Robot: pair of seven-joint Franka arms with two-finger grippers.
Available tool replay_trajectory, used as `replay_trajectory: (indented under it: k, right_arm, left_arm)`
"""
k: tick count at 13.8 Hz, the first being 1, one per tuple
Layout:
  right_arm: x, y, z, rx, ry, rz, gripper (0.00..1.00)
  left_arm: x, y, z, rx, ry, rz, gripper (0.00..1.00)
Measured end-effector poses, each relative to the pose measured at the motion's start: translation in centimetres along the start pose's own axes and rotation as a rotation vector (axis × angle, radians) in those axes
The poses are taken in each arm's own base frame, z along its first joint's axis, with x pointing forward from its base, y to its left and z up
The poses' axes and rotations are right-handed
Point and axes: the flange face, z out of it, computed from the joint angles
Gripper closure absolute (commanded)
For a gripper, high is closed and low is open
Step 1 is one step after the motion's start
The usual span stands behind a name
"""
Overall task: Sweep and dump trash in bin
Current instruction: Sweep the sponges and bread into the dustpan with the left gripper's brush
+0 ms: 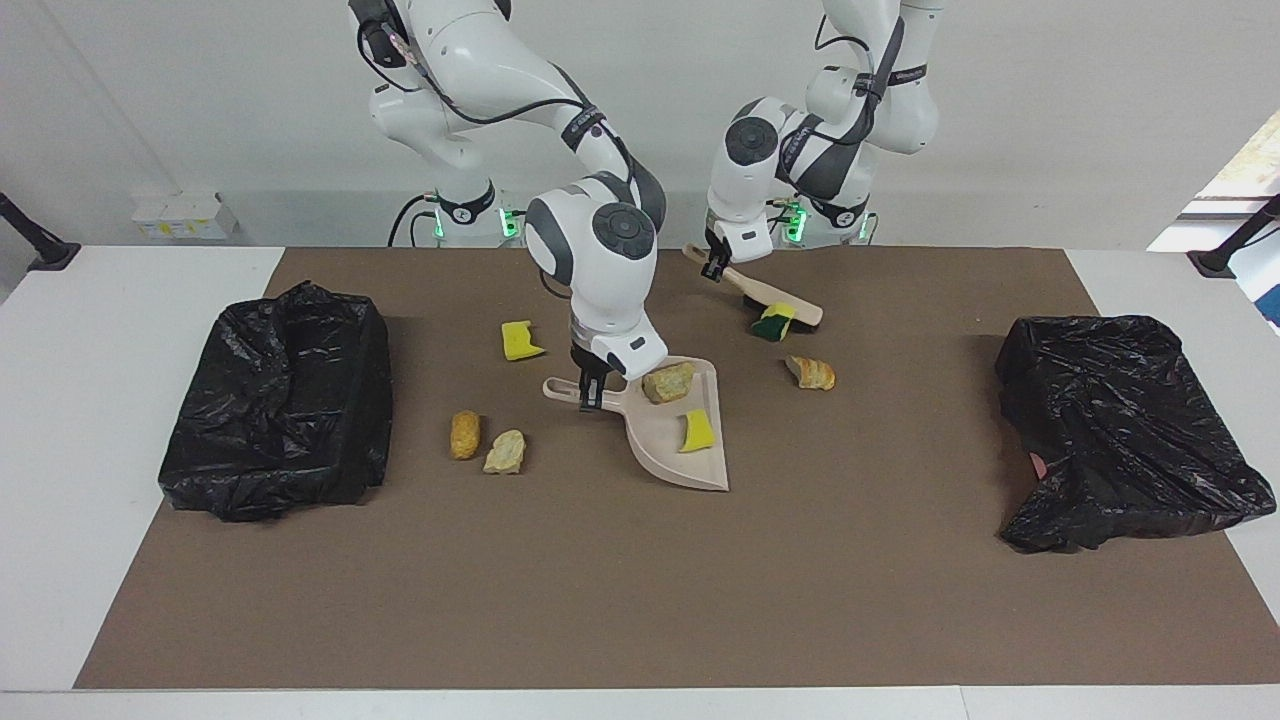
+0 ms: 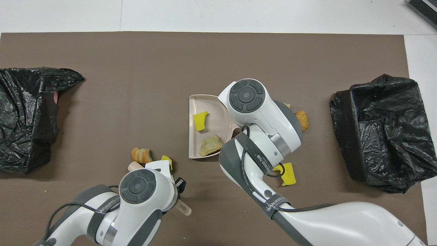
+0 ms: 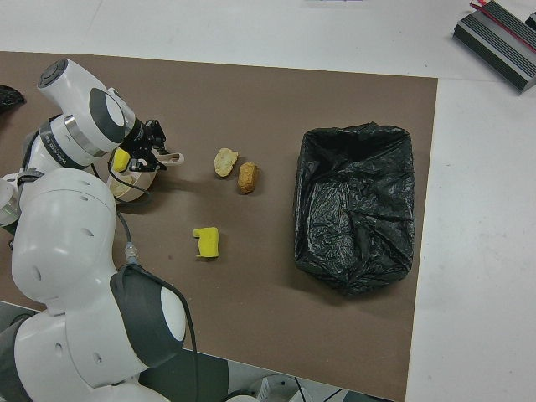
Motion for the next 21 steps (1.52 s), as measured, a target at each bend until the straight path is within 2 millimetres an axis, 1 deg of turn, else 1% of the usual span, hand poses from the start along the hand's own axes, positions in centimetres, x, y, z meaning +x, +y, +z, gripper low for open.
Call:
replay_trajectory:
  k: [2, 3, 4, 6, 7, 9, 10, 11, 13, 15, 17, 19, 20, 21]
  right_arm:
    - [0.0, 0.0, 0.0, 0.0, 0.0, 0.0, 1.0]
    - [0.0, 0.0, 0.0, 0.0, 0.0, 0.0, 1.0]
    - [0.0, 0.0, 0.0, 0.0, 0.0, 0.0, 1.0]
    - [0.0, 0.0, 0.0, 0.0, 0.0, 0.0, 1.0]
    - [0.0, 0.0, 0.0, 0.0, 0.0, 0.0, 1.0]
    - [0.0, 0.0, 0.0, 0.0, 0.0, 0.0, 1.0]
    - [0.0, 0.0, 0.0, -0.001, 0.0, 0.0, 1.0]
    - [0.0, 0.0, 0.0, -0.001, 0.0, 0.0, 1.0]
    - [0.0, 0.0, 0.0, -0.001, -0.001, 0.0, 1.0]
    - [0.0, 0.0, 0.0, -0.002, -0.002, -0.001, 1.0]
    - [0.0, 0.0, 0.0, -0.003, -0.003, -0.001, 1.0]
    - [0.0, 0.0, 0.0, -0.003, -0.002, -0.001, 1.0]
    - [-0.1, 0.1, 0.0, -0.006, 0.0, 0.0, 1.0]
    - [-0.2, 0.3, -0.1, -0.01, 0.003, 0.004, 1.0]
  left_arm:
    - [3.5, 0.5, -1.0, -0.024, -0.01, 0.146, 1.0]
    - [4.9, 0.7, -1.4, -0.035, -0.011, 0.221, 1.0]
    - [5.9, 1.1, -1.8, -0.047, -0.009, 0.298, 1.0]
    - [6.7, 2.3, -2.4, -0.082, 0.011, 0.395, 1.0]
    - [6.6, 3.0, -2.5, -0.102, 0.025, 0.42, 1.0]
    - [5.8, 4.2, -2.4, -0.126, 0.038, 0.458, 1.0]
    - [5.1, 4.9, -2.5, -0.142, 0.032, 0.486, 1.0]
    - [3.8, 6.1, -2.9, -0.164, 0.026, 0.537, 1.0]
    - [1.5, 8.4, -3.5, -0.19, 0.029, 0.69, 1.0]
    - [0.4, 9.7, -3.5, -0.201, 0.028, 0.822, 1.0]
    - [0.7, 10.1, -3.6, -0.207, 0.031, 0.864, 1.0]
    - [1.4, 10.2, -4.0, -0.212, 0.032, 0.859, 1.0]
    - [1.8, 10.2, -4.1, -0.211, 0.03, 0.85, 1.0]
    - [2.9, 10.0, -4.4, -0.204, 0.025, 0.834, 1.0]
